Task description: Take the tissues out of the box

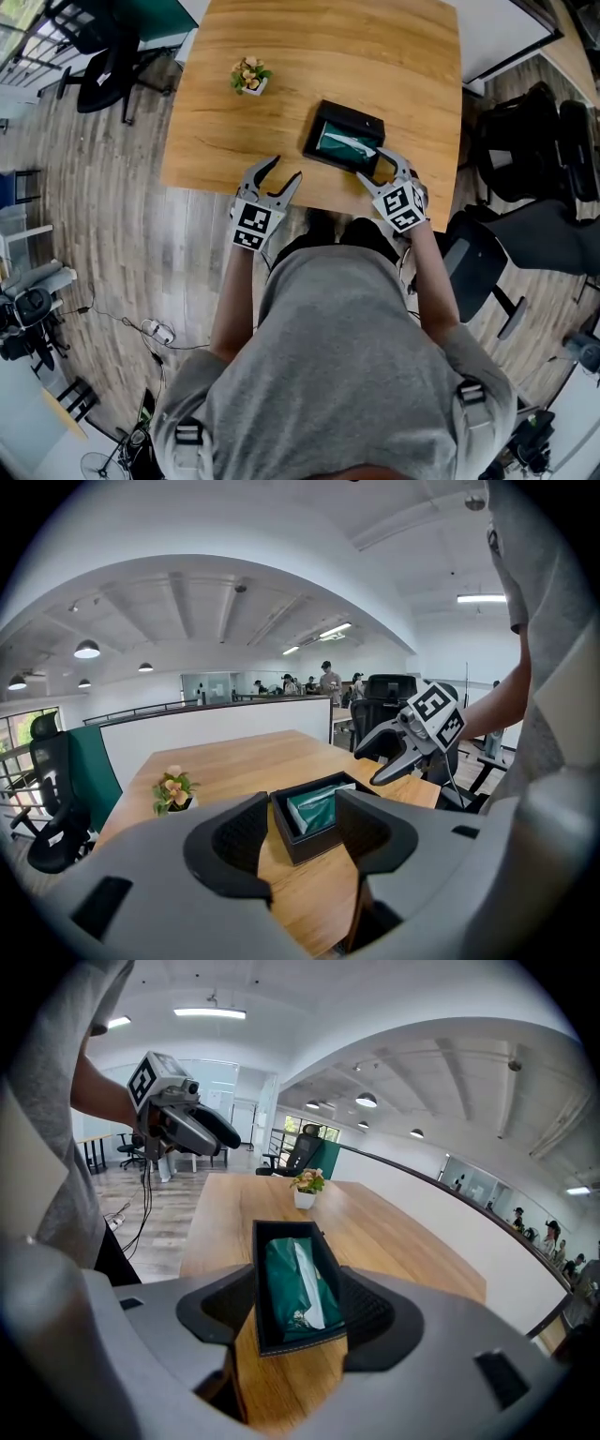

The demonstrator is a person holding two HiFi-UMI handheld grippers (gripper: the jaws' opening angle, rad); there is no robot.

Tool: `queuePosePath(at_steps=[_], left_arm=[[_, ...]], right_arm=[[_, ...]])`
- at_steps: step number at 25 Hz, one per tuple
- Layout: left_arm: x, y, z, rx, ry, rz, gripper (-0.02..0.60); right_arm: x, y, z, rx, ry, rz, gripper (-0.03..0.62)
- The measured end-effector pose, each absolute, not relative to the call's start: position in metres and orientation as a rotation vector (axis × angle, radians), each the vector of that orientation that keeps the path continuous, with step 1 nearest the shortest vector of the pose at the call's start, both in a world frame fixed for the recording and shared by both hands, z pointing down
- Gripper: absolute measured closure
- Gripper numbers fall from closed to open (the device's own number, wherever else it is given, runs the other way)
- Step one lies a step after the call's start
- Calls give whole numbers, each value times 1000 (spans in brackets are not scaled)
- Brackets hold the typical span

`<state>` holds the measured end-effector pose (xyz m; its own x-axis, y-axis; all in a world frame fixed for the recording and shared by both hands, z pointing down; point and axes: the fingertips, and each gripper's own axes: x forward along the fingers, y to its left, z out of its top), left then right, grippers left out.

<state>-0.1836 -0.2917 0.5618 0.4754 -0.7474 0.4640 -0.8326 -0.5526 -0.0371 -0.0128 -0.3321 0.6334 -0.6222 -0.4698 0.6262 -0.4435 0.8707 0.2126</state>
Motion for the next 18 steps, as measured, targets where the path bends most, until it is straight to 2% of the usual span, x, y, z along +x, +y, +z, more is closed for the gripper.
queuePosePath(at_steps=[18], left_arm=[[-174,-323,582,2501,-1295,666,342]], right_arm=[[-12,-358,663,578,-2282,31,310]])
